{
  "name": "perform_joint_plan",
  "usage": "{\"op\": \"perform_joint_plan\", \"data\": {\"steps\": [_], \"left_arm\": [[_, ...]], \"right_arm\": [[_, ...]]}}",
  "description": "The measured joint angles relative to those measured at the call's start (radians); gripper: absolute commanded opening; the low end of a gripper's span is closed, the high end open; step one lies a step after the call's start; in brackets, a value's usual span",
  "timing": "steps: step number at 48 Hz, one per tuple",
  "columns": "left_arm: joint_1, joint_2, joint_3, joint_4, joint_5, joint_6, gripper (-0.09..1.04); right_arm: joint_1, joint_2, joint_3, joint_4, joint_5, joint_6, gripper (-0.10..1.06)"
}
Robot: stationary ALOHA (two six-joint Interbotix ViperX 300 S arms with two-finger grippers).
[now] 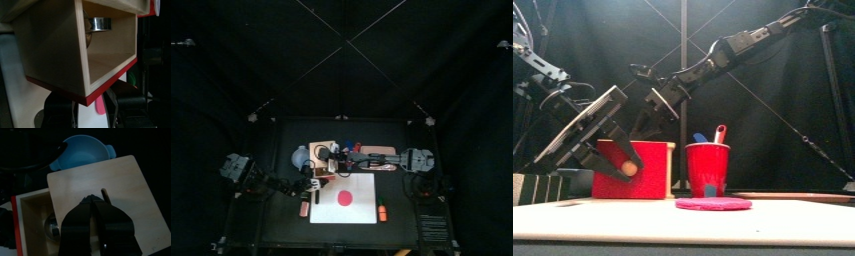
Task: Get the cutter from the drawer then cut the dough then place the extra dough in the bowl
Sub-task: Open the drawer
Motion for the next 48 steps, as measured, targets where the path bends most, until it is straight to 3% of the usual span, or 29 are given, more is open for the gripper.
{"op": "perform_joint_plan", "data": {"steps": [48], "left_arm": [[-0.052,0.014,-0.023,-0.003,0.011,-0.005,0.61]], "right_arm": [[-0.008,0.014,-0.021,-0.002,0.029,-0.002,0.06]]}}
